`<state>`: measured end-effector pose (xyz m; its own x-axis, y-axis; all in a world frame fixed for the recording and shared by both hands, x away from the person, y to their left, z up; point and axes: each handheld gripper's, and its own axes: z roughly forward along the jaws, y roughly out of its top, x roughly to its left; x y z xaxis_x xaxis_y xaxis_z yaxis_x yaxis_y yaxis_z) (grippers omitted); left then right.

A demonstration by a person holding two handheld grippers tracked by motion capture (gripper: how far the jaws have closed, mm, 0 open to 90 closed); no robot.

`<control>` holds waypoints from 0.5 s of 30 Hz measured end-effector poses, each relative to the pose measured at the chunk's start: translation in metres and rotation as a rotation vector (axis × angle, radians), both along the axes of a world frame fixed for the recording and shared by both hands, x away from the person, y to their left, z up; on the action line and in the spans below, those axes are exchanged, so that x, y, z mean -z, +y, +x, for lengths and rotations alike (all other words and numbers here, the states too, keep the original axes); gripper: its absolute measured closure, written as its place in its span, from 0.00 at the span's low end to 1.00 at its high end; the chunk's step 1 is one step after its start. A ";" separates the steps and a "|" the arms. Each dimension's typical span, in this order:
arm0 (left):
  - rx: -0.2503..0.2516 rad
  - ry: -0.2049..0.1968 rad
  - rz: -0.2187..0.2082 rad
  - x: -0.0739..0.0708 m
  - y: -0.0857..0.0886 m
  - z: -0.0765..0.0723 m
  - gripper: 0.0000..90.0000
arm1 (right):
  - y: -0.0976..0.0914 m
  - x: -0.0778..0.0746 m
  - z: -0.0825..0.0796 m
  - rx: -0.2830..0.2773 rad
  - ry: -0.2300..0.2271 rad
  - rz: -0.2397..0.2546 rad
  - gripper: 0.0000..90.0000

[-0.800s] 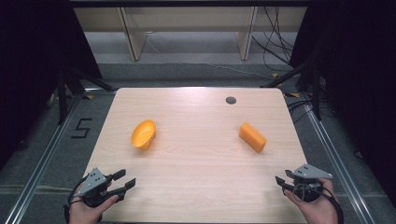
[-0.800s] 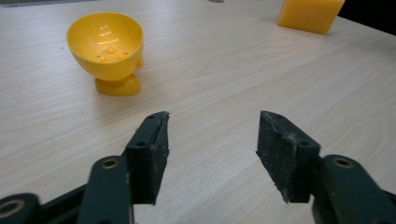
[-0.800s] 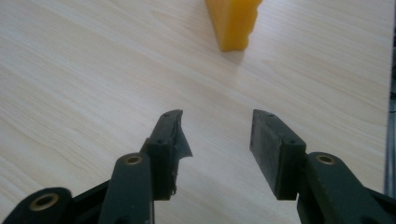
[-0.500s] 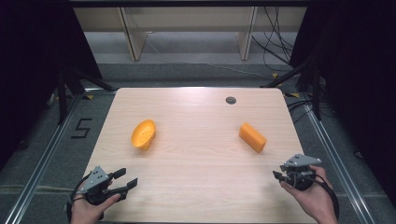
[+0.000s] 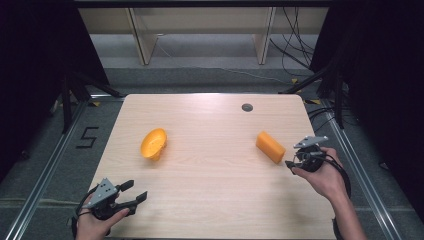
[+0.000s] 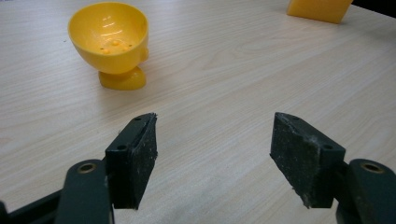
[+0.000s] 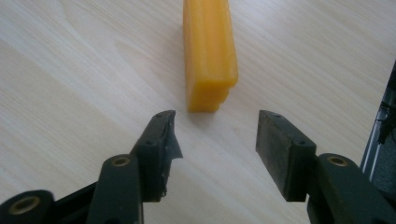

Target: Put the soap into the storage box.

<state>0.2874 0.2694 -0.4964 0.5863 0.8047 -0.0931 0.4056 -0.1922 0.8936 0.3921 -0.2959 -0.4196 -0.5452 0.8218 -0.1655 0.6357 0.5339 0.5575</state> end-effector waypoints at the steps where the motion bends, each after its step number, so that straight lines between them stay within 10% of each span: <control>1: 0.003 -0.002 0.003 0.000 0.000 0.000 0.34 | 0.001 0.000 0.004 0.000 0.002 -0.002 0.52; 15: -0.007 0.010 -0.005 0.000 0.001 -0.002 0.32 | 0.036 0.012 0.064 -0.033 0.138 -0.053 0.46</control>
